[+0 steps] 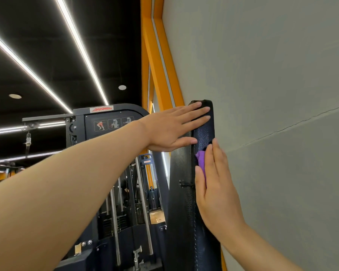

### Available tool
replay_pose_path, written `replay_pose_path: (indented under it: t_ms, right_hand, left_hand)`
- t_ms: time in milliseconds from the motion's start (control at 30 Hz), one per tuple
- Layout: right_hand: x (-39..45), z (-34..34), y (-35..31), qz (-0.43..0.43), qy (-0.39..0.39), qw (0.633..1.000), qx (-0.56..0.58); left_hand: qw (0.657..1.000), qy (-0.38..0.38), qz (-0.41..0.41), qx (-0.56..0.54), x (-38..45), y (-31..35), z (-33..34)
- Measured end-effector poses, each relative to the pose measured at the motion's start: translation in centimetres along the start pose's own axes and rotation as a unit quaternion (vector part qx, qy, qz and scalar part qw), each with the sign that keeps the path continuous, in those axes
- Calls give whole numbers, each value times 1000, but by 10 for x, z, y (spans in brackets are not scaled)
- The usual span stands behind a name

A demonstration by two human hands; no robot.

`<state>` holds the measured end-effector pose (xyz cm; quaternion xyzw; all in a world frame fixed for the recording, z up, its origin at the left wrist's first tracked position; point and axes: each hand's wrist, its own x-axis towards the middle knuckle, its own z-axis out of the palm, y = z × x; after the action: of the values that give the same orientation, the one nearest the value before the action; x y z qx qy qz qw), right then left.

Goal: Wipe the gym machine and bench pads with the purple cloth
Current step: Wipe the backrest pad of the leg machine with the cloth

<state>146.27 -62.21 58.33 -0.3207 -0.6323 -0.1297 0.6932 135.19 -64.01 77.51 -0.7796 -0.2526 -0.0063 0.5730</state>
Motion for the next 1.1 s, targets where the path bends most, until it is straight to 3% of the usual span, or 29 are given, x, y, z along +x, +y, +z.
replay_pose_path:
  t_ms: [200,467,633,900,1033,1100]
  right_hand:
    - [49,-4,-10,47,29,998,4]
    - [-41,8,2,21,4,1000,10]
    - [16,3,-6,63,22,997,32]
    - [-59,17,11,-7,23,999,-25]
    - [-21,6,8,15,-6,1000,10]
    - [0,2,5,20,18,999,23]
  left_hand:
    - [999,-11,-39,-3,-1,8,-6]
    - [997,11,-77,-23,-5,26,2]
    - [995,18,-97,-34,-5,30,5]
    - [993,40,-105,-32,-6,40,11]
    - [992,43,-116,-8,-6,42,12]
    - [992,43,-118,-8,-7,41,11]
